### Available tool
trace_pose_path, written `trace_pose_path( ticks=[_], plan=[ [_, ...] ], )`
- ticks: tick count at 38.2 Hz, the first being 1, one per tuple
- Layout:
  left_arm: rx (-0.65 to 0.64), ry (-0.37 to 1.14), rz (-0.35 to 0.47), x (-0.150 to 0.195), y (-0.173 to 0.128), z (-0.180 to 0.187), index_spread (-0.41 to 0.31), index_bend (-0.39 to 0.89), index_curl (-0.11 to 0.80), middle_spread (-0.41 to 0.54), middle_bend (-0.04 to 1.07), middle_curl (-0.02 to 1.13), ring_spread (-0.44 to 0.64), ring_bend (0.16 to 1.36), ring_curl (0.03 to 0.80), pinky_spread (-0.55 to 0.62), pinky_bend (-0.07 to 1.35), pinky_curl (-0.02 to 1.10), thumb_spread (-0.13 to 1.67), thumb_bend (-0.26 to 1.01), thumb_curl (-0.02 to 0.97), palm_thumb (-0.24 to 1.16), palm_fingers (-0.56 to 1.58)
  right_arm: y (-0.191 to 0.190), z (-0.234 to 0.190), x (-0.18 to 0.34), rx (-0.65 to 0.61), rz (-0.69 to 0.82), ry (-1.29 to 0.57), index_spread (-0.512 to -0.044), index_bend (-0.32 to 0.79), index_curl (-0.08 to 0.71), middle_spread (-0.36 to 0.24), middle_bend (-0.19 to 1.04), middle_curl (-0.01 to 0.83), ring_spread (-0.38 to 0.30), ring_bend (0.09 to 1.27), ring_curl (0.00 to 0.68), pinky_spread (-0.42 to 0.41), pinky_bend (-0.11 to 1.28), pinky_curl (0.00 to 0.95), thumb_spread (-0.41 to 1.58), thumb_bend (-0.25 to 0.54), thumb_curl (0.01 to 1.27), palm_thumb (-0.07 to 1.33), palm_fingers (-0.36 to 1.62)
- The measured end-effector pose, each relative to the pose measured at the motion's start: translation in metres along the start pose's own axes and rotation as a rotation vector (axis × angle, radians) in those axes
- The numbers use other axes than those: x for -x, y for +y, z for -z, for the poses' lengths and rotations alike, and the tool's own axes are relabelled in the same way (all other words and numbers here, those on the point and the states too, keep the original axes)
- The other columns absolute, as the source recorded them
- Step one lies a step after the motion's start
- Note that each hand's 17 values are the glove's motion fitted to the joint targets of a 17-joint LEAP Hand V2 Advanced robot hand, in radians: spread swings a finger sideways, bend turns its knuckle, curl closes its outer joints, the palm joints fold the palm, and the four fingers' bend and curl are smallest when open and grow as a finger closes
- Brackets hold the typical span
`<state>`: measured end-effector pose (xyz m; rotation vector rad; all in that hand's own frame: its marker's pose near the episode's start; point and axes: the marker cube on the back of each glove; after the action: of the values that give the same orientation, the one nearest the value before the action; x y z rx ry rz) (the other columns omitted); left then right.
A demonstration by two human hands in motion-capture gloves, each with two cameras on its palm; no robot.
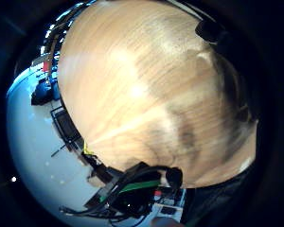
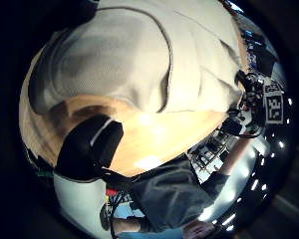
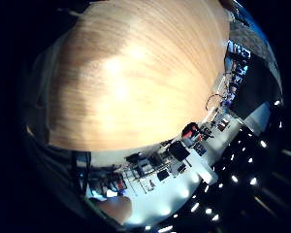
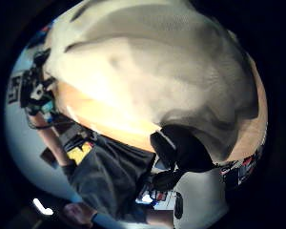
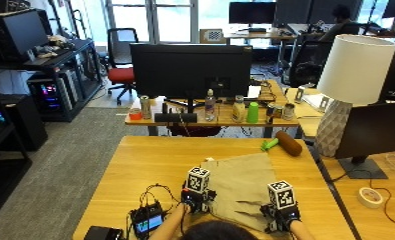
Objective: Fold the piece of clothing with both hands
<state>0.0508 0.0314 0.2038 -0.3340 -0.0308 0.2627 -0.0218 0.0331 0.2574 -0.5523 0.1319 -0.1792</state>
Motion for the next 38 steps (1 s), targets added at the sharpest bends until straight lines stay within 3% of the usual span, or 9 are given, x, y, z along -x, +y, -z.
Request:
trace_pose_path(
  ticks=[12,16,18,19,20,22,33,36,38],
  plan=[
    [-0.178,-0.006,0.037,0.007,-0.014,0.004,-0.151,0.24,0.376,-0.104,0.17,0.28,-0.04,0.57,0.301,0.08,0.36,0.32,1.04,0.01,0.295,0.45,0.47,-0.03,-0.009,-0.012,-0.1,-0.039,-0.011,-0.364,0.18,0.229,-0.096,0.18,0.351,-0.042,0.46,0.334,0.085,0.49,0.359,1.02,-0.011,0.28,0.6,0.45],
    [-0.207,-0.01,0.012,0.005,-0.014,0.005,-0.164,0.21,0.384,-0.12,0.15,0.29,-0.07,0.57,0.312,0.04,0.37,0.34,1.07,0.0,0.295,0.48,0.5,-0.025,0.002,-0.008,-0.246,-0.053,-0.013,-0.365,0.17,0.249,-0.105,0.18,0.352,-0.061,0.47,0.343,0.06,0.48,0.362,1.02,-0.012,0.28,0.62,0.5],
    [-0.241,-0.006,-0.002,0.003,-0.015,0.007,-0.167,0.2,0.385,-0.131,0.18,0.3,-0.08,0.56,0.312,0.02,0.36,0.33,1.08,-0.01,0.291,0.47,0.56,-0.027,0.007,-0.007,-0.343,-0.061,0.007,-0.359,0.19,0.261,-0.116,0.21,0.359,-0.102,0.51,0.35,0.021,0.45,0.348,1.03,0.036,0.3,0.72,0.67],
    [-0.261,-0.004,-0.008,0.003,-0.017,0.009,-0.172,0.19,0.384,-0.143,0.21,0.31,-0.09,0.55,0.308,0.01,0.35,0.33,1.09,-0.01,0.289,0.47,0.61,-0.028,0.009,-0.006,-0.374,-0.065,0.022,-0.34,0.21,0.27,-0.135,0.28,0.384,-0.143,0.59,0.369,-0.077,0.46,0.347,1.04,0.122,0.33,0.86,1.06],
    [-0.28,-0.002,-0.012,0.002,-0.018,0.01,-0.174,0.18,0.383,-0.148,0.22,0.31,-0.09,0.54,0.304,-0.01,0.34,0.33,1.1,-0.02,0.286,0.47,0.64,-0.028,0.011,-0.005,-0.393,-0.067,0.037,-0.331,0.18,0.256,-0.139,0.29,0.377,-0.159,0.57,0.329,-0.111,0.44,0.309,1.03,0.132,0.34,0.89,1.15],
    [-0.31,-0.007,-0.009,0.003,-0.021,0.012,-0.182,0.17,0.384,-0.166,0.25,0.33,-0.11,0.53,0.305,-0.04,0.33,0.33,1.12,-0.02,0.281,0.46,0.73,-0.029,0.013,-0.005,-0.405,-0.066,0.059,-0.317,0.19,0.292,-0.147,0.31,0.397,-0.187,0.61,0.358,-0.177,0.46,0.335,1.03,0.145,0.35,0.94,1.27],
    [-0.32,-0.031,0.04,0.007,-0.023,0.014,-0.203,0.14,0.379,-0.203,0.22,0.38,-0.15,0.47,0.323,-0.13,0.3,0.35,1.18,-0.01,0.261,0.46,0.82,-0.036,0.011,-0.007,-0.423,-0.079,0.061,-0.288,0.18,0.366,-0.164,0.33,0.435,-0.232,0.62,0.427,-0.297,0.48,0.388,1.0,0.121,0.35,1.03,1.29],
    [-0.202,-0.037,0.129,0.012,-0.015,0.008,-0.205,0.14,0.377,-0.207,0.2,0.39,-0.15,0.46,0.327,-0.14,0.29,0.35,1.2,-0.01,0.258,0.46,0.83,-0.036,0.011,-0.007,-0.424,-0.069,0.054,-0.286,0.18,0.371,-0.166,0.33,0.437,-0.238,0.62,0.429,-0.308,0.49,0.391,1.0,0.108,0.35,1.04,1.3],
    [-0.173,-0.021,0.113,0.011,-0.014,0.006,-0.206,0.14,0.375,-0.207,0.19,0.39,-0.15,0.45,0.329,-0.14,0.28,0.35,1.2,-0.01,0.256,0.46,0.83,-0.033,0.012,-0.006,-0.42,-0.065,0.053,-0.285,0.18,0.376,-0.166,0.33,0.439,-0.24,0.61,0.428,-0.313,0.49,0.392,1.0,0.1,0.35,1.04,1.3]
  ],
)
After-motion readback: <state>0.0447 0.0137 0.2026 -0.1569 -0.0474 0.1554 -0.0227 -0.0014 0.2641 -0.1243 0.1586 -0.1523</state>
